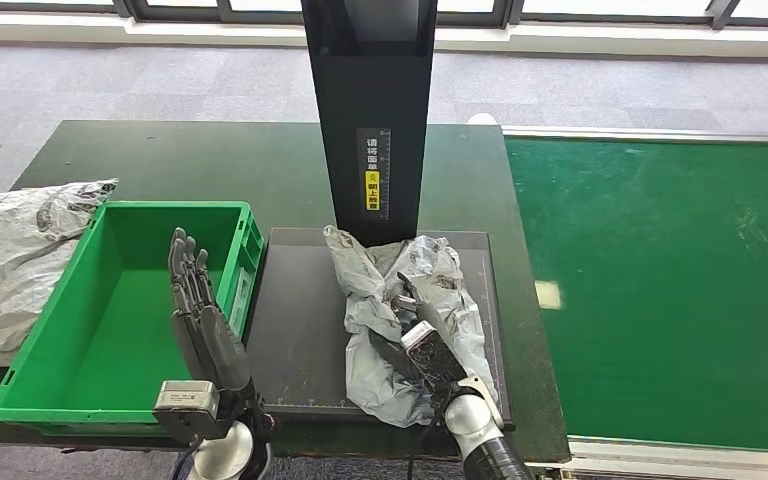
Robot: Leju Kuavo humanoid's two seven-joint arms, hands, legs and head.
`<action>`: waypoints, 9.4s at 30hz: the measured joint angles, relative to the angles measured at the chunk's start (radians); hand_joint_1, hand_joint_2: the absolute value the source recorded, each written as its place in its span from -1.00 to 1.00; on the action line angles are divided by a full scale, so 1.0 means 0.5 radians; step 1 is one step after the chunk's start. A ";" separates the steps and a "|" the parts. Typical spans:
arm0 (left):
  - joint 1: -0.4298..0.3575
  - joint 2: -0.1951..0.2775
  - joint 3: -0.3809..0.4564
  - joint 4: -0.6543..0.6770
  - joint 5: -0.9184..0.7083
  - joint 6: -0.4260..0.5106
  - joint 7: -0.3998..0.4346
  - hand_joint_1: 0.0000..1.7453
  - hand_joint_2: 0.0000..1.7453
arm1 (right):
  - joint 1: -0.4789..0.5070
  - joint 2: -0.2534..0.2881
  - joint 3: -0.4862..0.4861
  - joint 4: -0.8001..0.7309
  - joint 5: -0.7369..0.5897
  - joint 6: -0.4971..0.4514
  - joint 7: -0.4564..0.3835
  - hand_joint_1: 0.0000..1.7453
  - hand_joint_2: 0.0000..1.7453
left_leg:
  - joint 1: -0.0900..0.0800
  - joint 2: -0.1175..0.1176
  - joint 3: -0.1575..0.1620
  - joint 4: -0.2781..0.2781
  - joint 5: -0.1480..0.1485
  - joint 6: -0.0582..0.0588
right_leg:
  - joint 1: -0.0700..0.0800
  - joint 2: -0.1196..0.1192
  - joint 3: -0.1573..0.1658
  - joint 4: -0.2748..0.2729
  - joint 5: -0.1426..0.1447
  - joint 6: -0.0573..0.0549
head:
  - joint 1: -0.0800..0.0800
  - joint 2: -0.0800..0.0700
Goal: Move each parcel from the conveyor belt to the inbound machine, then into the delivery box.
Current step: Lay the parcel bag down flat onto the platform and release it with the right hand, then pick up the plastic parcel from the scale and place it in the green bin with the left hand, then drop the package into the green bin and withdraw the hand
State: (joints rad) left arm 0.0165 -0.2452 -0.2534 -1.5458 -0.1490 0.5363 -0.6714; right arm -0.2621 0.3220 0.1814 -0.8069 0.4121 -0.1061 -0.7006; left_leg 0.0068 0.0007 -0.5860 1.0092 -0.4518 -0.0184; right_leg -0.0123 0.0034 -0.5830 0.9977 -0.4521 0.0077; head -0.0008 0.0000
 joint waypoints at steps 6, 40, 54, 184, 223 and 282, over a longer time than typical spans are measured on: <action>0.002 0.000 0.001 -0.012 -0.002 0.029 -0.003 -1.00 -1.00 | 0.035 -0.002 -0.001 -0.035 -0.005 -0.030 -0.001 -1.00 -0.50 | 0.000 -0.001 0.000 0.000 0.000 0.000 | 0.000 -0.001 0.000 0.000 0.000 0.000 | 0.000 0.000; 0.006 0.001 0.002 -0.027 0.042 0.110 -0.006 -1.00 -1.00 | 0.258 -0.052 0.004 -0.445 0.039 -0.117 -0.001 -1.00 -1.00 | 0.000 -0.001 -0.001 0.000 0.000 0.000 | 0.000 -0.001 0.000 0.000 0.000 0.000 | 0.000 0.000; 0.021 0.001 0.004 -0.056 0.036 0.155 -0.006 -1.00 -1.00 | 0.303 -0.085 0.096 -0.594 0.125 -0.369 0.050 -1.00 -1.00 | 0.000 -0.002 -0.001 0.000 -0.001 0.000 | 0.000 -0.001 0.000 0.000 0.000 0.000 | 0.000 0.000; -0.603 -0.086 -0.198 1.601 -1.686 -0.233 0.424 1.00 1.00 | 0.442 -0.449 0.397 -2.134 -0.201 -1.181 0.003 -1.00 1.00 | -0.003 -0.006 0.040 -0.004 -0.024 -0.003 | -0.003 -0.004 0.040 0.000 -0.023 -0.001 | 0.000 0.000; -0.736 -0.150 -0.086 2.020 -1.687 -0.110 0.485 -1.00 1.00 | 0.322 -0.410 0.397 -2.002 -0.188 -1.140 0.003 -1.00 1.00 | -0.003 -0.006 0.040 -0.004 -0.023 -0.003 | -0.003 -0.004 0.040 0.000 -0.023 -0.001 | 0.000 0.000; -0.321 -0.078 0.203 0.487 -1.517 0.325 0.007 1.00 1.00 | 0.421 -0.400 0.424 -1.942 -0.167 -1.175 0.000 -1.00 1.00 | -0.002 -0.006 0.031 -0.004 -0.022 -0.002 | -0.003 -0.004 0.034 0.002 -0.023 -0.001 | 0.001 0.000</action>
State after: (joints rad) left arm -0.1440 -0.2843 -0.1517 -1.3025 -0.9073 0.6986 -0.6680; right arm -0.0515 0.1221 0.3933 -1.7780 0.3285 -0.6935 -0.7008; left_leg 0.0057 -0.0023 -0.5704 1.0072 -0.4628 -0.0195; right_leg -0.0136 0.0012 -0.5661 0.9985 -0.4634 0.0071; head -0.0004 0.0000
